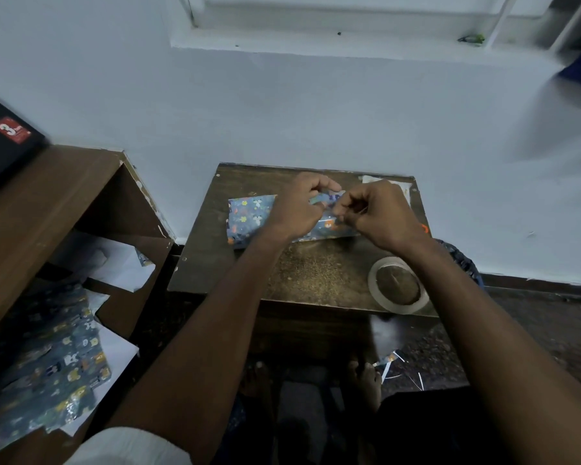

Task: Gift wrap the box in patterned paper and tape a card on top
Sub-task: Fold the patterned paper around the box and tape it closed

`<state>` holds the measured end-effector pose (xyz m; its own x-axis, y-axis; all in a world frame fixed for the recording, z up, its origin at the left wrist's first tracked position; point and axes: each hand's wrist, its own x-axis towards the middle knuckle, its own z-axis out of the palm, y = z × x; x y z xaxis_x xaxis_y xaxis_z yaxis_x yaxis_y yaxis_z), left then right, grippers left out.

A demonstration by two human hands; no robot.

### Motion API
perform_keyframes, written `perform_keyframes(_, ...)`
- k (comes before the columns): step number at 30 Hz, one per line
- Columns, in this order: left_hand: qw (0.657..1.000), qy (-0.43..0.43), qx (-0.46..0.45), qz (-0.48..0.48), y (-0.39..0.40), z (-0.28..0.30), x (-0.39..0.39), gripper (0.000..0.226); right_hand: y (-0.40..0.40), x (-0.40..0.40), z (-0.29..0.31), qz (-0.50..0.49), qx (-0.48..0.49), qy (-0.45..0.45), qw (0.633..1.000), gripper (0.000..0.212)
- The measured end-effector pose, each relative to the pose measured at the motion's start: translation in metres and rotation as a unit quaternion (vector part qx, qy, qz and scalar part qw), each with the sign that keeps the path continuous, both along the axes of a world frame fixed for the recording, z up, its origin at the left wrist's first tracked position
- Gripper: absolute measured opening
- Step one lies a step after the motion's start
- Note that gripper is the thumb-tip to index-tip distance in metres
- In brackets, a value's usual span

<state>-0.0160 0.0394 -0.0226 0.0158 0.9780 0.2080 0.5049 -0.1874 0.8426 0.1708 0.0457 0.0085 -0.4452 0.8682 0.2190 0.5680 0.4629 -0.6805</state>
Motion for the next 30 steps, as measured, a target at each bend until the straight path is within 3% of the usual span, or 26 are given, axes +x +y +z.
perform_keyframes(7, 0.999, 0.023, 0.031, -0.002, -0.003, 0.0, 0.002, 0.03, -0.011, 0.039, 0.007, 0.09, -0.105, -0.254, 0.957, 0.046)
perform_keyframes(12, 1.0, 0.006, 0.029, -0.01, -0.002, 0.002, 0.0, 0.029, -0.009, 0.048, -0.003, 0.074, -0.117, -0.318, 0.938, 0.03)
perform_keyframes(16, 1.0, -0.009, 0.012, -0.011, -0.003, 0.004, -0.002, 0.029, -0.006, 0.045, 0.0, 0.084, -0.1, -0.255, 0.958, 0.021)
perform_keyframes(20, 0.998, -0.067, 0.001, -0.024, -0.002, 0.003, -0.004, 0.022, -0.004, 0.044, 0.006, 0.068, -0.077, -0.057, 0.993, 0.022)
perform_keyframes(24, 0.989, -0.141, -0.031, -0.035, -0.005, 0.009, -0.004, 0.015, 0.001, 0.035, 0.002, 0.012, -0.112, 0.087, 0.99, 0.03)
perform_keyframes(30, 0.973, -0.214, -0.044, -0.072, -0.008, 0.015, -0.011, 0.027, 0.002, 0.018, 0.001, -0.045, -0.114, 0.117, 0.986, 0.04)
